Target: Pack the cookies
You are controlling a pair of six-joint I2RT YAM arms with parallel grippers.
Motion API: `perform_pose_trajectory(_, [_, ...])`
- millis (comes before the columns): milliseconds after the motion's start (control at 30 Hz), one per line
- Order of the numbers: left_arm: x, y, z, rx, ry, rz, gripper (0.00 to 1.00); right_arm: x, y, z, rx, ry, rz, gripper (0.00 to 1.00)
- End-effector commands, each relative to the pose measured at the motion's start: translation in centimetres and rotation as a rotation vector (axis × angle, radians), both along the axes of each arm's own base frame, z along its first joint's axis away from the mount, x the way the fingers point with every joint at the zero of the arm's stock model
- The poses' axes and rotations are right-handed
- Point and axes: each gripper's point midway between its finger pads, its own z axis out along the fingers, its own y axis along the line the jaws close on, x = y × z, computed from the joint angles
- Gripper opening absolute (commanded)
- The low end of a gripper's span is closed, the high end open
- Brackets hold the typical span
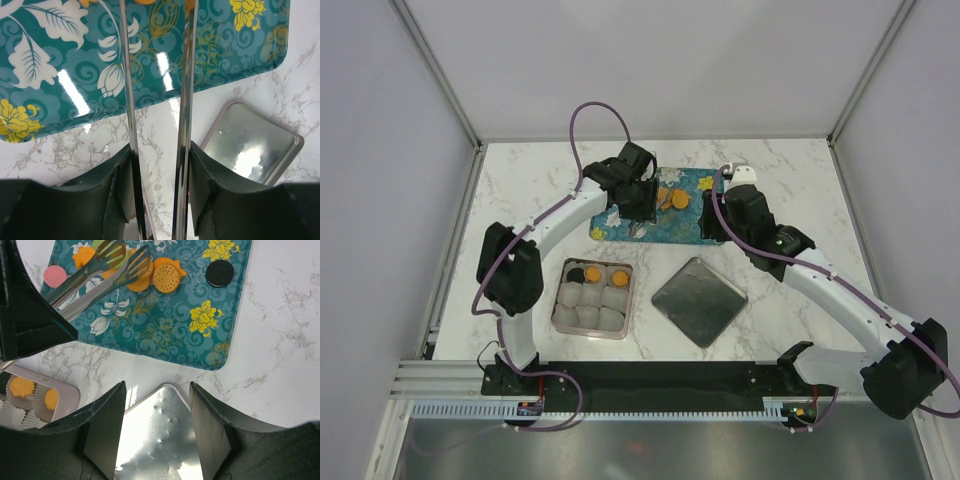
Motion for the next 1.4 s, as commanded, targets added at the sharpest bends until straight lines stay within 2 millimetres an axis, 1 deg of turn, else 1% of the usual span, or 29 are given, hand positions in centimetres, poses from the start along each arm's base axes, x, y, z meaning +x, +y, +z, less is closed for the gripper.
perform_pose_trajectory(0, [1.6,-1.6,2.1,-0.021,-0.089,-0.054,0.5,-0.2,-1.1,0.9,-0.011,-0.028,-0.029,0.62])
perform_pose_trajectory(233, [1.4,-2.1,0.7,0.015,-0.077,-0.06,0.5,-0.4,-1.2,0.5,-0.022,-0.024,-0.023,0.62])
perform_pose_trajectory(533, [1.8,-1.3,0.9,0.071,-0.12,-0.035,0.51,-0.5,-1.1,0.3,-0.025,-0.018,-0.01,0.62])
perform_pose_trajectory(700, [1.8,-0.8,0.6,0.095,-0.124,-0.034,0.52,-0.5,-1.1,0.3,-0.025,-0.018,-0.007,0.62])
perform_pose_trajectory(933, [1.8,-0.9,0.0,0.106,-0.109,-0.056,0.53,-0.6,-1.1,0.4,-0.023,-0.02,-0.007,0.62])
perform_pose_trajectory(1200, [1.8,-0.8,-1.3,0.13,-0.085,-0.059,0.54,-0.6,-1.1,0.3,-0.025,-0.019,-0.006,0.62])
perform_pose_trajectory(1367, [2.0,-0.9,-1.5,0.133,-0.083,-0.06,0.54,-0.7,-1.2,0.2,-0.028,-0.018,-0.005,0.61])
